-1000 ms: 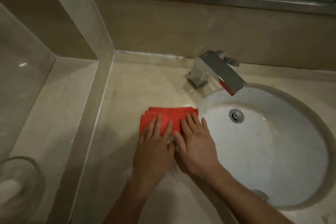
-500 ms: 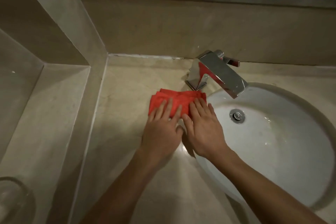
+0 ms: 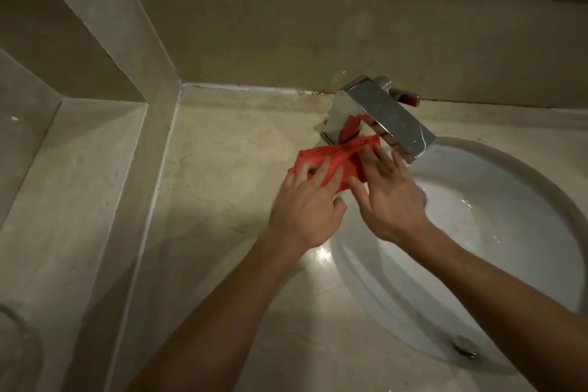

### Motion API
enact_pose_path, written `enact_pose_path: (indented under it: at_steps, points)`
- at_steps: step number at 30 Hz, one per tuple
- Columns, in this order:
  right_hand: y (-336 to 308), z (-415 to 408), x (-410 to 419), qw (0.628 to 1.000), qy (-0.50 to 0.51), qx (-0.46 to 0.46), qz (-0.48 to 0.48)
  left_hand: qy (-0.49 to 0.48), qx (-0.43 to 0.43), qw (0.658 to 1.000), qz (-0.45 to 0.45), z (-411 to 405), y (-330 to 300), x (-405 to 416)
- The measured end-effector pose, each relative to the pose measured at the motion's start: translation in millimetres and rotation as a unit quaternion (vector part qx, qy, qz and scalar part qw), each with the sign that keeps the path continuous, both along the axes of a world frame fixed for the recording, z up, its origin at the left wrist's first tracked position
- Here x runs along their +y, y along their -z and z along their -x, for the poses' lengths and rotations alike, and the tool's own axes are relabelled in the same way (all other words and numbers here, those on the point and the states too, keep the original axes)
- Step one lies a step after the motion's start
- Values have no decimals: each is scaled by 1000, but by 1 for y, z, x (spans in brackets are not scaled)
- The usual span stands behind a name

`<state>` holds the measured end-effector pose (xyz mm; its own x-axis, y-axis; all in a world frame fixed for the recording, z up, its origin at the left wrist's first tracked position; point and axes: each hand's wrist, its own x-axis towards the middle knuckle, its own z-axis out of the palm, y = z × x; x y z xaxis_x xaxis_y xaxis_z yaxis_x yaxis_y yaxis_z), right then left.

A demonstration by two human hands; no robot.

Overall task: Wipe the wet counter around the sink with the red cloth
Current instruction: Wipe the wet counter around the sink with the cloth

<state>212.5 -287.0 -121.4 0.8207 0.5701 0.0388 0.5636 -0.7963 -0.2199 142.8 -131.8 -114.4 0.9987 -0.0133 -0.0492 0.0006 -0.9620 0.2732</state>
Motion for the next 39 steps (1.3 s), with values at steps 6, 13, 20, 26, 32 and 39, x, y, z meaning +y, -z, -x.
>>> enact_pose_path:
  at_steps: [6, 13, 20, 26, 32, 39]
  points:
    - [-4, -30, -7, 998, 7, 6, -63, -7, 9, 1000, -25, -16, 3, -13]
    - [-8, 28, 13, 993, -75, 71, -49, -106, 3, 994, -30, 41, 8, 1]
    - [-4, 46, 49, 997, -8, 73, 17, -52, 38, 998, 25, 26, 15, 60]
    - [1, 78, 49, 997, -10, 65, 51, -11, 18, 1000, 0, 40, 18, 58]
    - [-7, 131, 15, 992, -16, 127, -10, -59, -10, 998, 33, 109, 9, 26]
    - [-9, 59, 29, 797, 321, 405, -313, -203, -2, 978, 41, 73, -2, 54]
